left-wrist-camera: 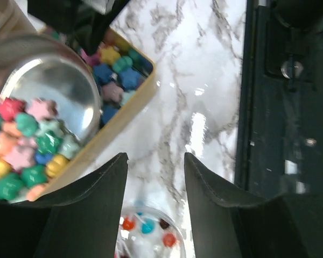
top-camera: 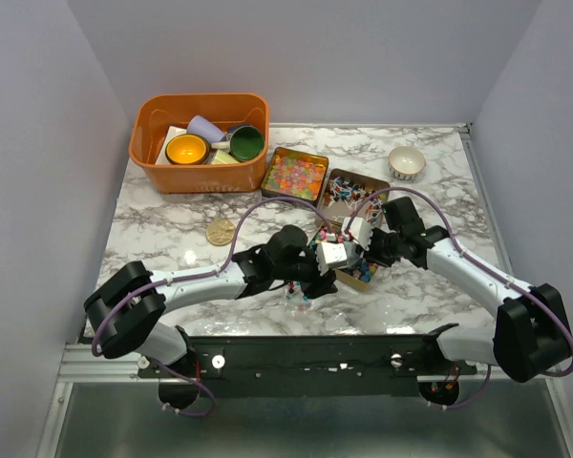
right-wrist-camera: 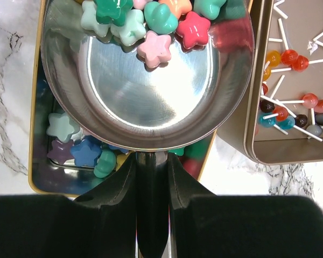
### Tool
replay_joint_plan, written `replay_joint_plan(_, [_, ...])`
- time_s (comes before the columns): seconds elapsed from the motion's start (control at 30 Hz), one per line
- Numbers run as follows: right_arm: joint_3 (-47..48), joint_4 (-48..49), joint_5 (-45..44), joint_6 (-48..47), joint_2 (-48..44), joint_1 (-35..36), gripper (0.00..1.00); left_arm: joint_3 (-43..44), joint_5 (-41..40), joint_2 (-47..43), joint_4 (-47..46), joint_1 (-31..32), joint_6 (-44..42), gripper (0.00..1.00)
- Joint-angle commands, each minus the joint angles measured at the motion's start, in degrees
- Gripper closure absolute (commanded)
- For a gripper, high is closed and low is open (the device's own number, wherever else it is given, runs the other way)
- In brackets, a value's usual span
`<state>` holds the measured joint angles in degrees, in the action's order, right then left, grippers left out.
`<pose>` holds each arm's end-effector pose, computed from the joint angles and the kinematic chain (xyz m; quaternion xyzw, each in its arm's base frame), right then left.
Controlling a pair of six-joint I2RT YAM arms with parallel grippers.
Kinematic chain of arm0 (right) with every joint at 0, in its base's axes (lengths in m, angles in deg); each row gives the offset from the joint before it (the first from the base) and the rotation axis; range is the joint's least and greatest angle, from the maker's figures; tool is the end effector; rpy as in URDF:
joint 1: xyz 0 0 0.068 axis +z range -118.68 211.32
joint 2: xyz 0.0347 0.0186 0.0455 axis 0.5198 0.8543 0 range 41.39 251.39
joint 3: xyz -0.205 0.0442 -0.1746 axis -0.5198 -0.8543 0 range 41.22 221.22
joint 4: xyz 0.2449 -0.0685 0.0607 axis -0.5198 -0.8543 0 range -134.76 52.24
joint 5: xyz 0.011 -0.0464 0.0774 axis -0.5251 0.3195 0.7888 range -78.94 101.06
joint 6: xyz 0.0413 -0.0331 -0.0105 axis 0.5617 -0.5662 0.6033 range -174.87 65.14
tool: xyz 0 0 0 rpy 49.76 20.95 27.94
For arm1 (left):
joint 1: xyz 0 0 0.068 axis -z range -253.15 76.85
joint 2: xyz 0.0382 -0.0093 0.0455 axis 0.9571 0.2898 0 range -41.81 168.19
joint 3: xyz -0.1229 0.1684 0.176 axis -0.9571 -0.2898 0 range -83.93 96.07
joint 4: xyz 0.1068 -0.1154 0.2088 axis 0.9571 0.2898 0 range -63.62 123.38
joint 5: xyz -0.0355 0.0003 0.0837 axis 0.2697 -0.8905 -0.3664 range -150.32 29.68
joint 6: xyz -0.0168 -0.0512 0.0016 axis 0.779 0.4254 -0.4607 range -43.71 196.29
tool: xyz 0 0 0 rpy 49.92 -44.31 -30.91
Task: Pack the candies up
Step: Adjust the storage box at the center of the board.
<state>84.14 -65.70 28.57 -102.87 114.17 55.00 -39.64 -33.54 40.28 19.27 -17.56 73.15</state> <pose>0.2169 0.1068 0.2043 -0.5903 0.7450 0.0853 0.2987 0.1590 -0.2607 0.2184 0.5145 0.6805 -0.3933 0.3429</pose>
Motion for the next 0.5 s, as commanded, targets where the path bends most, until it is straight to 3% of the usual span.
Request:
replay_joint_plan(0.0, [-0.8,2.9,0.3,0.3,-2.5,0.2,0.99,-1.1,-8.4,1.3,-14.2,3.5,-10.3,0.41])
replay_joint_plan(0.2, [-2.1,3.5,0.5,0.8,-3.4,0.3,0.99,-0.1,-6.5,6.0,-21.4,5.5,-16.1,0.37])
replay_joint_plan(0.47, [-2.3,4.6,0.4,2.1,-2.5,0.3,0.99,2.7,-3.6,12.4,-23.7,7.4,-15.4,0.44])
